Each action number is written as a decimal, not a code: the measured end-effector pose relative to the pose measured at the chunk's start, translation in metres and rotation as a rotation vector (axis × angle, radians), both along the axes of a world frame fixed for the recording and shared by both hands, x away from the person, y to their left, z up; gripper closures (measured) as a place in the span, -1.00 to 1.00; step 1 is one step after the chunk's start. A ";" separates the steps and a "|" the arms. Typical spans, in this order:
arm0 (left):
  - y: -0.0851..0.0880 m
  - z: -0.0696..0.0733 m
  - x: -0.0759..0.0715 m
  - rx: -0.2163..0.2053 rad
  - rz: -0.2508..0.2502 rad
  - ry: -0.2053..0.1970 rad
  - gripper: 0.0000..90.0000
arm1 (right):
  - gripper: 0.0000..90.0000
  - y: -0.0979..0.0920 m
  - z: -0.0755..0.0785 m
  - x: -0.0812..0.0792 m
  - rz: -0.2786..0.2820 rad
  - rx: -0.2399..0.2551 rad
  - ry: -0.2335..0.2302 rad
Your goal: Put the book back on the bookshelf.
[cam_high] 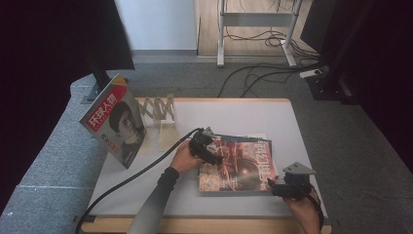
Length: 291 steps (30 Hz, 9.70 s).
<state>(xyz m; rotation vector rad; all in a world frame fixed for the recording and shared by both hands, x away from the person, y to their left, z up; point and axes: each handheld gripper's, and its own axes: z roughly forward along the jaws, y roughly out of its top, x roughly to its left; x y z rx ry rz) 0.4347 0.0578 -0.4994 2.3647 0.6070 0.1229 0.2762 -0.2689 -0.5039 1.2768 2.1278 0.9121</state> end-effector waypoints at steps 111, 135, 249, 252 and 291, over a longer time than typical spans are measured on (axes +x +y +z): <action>0.055 0.006 -0.066 -0.057 -0.010 -0.027 0.11 | -0.87 -0.012 -0.017 0.069 0.040 0.336 0.267; 0.053 0.008 -0.062 -0.028 -0.011 -0.008 -0.19 | 0.64 -0.005 0.024 0.091 -0.036 0.190 0.105; 0.023 0.117 -0.061 -0.175 -0.179 -0.192 0.70 | 0.81 0.042 0.177 0.053 0.371 0.233 -0.275; 0.021 0.122 -0.058 -0.194 -0.173 -0.183 0.65 | 0.81 0.040 0.176 0.054 0.366 0.242 -0.268; 0.113 0.126 -0.084 -0.238 0.056 -0.151 0.87 | -0.71 -0.034 0.030 0.020 -0.031 0.060 -0.010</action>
